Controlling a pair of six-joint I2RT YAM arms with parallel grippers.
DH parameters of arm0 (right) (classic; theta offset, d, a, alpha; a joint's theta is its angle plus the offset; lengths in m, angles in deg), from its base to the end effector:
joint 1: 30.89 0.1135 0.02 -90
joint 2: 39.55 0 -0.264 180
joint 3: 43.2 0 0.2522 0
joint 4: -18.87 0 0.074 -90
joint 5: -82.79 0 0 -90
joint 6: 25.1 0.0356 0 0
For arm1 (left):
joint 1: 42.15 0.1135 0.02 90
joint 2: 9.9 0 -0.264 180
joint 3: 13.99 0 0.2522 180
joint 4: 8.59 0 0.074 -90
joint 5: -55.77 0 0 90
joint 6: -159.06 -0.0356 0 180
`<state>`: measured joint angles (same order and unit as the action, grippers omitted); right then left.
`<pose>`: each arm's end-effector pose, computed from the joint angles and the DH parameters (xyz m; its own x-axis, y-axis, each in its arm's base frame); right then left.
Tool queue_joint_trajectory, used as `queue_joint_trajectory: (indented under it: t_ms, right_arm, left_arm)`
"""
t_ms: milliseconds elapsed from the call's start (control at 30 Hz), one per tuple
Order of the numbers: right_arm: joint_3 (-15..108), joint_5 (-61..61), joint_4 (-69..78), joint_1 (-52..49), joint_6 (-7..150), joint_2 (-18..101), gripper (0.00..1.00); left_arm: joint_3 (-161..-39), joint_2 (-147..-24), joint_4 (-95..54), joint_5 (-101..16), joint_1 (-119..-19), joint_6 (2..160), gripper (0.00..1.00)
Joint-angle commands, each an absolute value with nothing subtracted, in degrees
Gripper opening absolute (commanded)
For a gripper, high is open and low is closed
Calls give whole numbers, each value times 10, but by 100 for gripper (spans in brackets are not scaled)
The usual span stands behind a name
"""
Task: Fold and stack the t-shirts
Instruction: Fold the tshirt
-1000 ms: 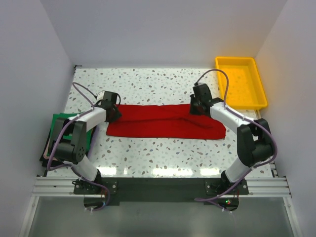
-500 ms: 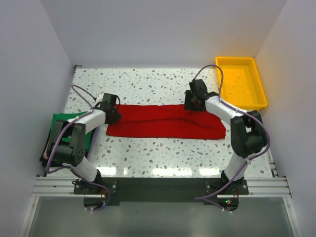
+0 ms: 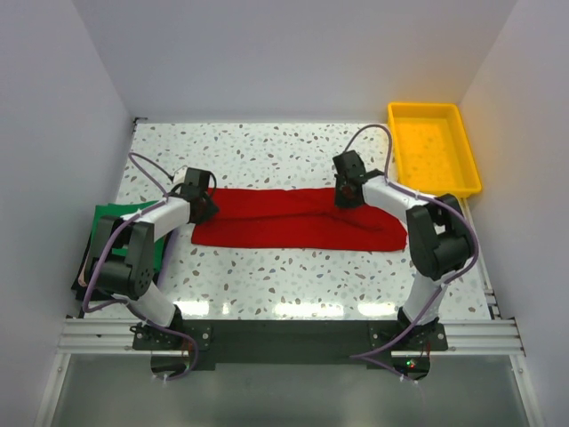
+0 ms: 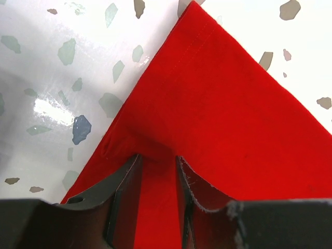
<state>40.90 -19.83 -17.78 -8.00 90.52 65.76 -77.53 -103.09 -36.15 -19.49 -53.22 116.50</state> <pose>0.3556 0.1417 0.1848 -0.8212 0.1113 -0.5597 0.0916 0.9938 0.0632 0.3085 -0.0511 0.1612 -0.5952 -0.6094 -0.5238 -0.5736 0.7787 -0.2542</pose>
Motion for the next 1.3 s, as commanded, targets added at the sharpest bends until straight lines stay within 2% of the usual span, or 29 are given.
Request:
queue_joint_trajectory:
  t_ms: [0, 433, 533, 767, 867, 1033, 1267]
  right_arm:
    - [385, -216, -174, -72, 917, 605, 10]
    - [266, -202, -132, -41, 972, 489, 7]
    - [242, -196, -120, -36, 985, 476, 13]
    - [205, -169, -82, -28, 982, 425, 46]
    - [207, -189, -110, -28, 974, 375, 51]
    - [250, -288, -178, -46, 955, 351, 52]
    - [352, -265, -204, -120, 928, 512, 42]
  left_arm:
    - [-772, -1014, -334, -193, -536, 1175, 36]
    - [-772, -1018, -333, -193, -536, 1174, 36]
    - [-770, -1018, -332, -194, -536, 1173, 36]
    - [-770, -1014, -327, -196, -536, 1174, 36]
    - [-771, -1010, -326, -200, -536, 1172, 37]
    - [-776, -996, -326, -207, -536, 1171, 38]
    - [-793, -995, -340, -213, -536, 1165, 38]
